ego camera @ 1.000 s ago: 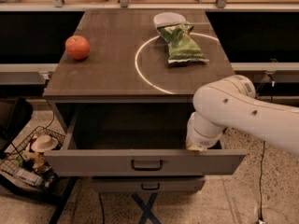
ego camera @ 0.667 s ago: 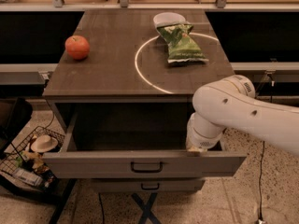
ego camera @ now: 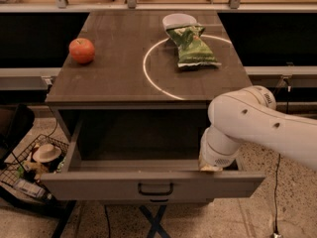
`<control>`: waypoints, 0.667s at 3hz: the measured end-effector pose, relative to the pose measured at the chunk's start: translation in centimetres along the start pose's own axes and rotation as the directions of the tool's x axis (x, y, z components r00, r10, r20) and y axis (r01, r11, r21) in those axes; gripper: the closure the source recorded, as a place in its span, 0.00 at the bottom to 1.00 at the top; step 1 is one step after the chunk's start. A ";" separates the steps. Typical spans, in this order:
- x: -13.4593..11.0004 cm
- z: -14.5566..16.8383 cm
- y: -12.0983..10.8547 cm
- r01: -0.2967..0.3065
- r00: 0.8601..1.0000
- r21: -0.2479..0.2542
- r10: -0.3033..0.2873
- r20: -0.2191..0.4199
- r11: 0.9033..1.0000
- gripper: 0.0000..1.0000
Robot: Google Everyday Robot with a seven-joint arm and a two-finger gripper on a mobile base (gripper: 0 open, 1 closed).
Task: Open top drawer
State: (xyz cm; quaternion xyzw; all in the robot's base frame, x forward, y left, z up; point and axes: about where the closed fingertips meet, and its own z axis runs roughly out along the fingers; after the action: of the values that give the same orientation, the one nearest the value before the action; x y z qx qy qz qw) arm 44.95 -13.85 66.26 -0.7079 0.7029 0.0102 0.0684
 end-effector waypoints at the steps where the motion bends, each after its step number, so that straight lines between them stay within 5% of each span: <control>1: -0.1 -0.7 -0.1 0.000 1.000 0.000 0.000 0.000 1.000 1.00; 2: -0.1 -0.8 0.4 0.002 1.000 -0.010 -0.002 0.000 1.000 1.00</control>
Offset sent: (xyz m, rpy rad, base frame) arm -0.1592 0.0049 0.0088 0.0021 0.3278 0.0884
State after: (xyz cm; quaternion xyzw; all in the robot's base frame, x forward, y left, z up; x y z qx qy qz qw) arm 44.51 -13.82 67.04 -0.7090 0.7021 0.0134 0.0650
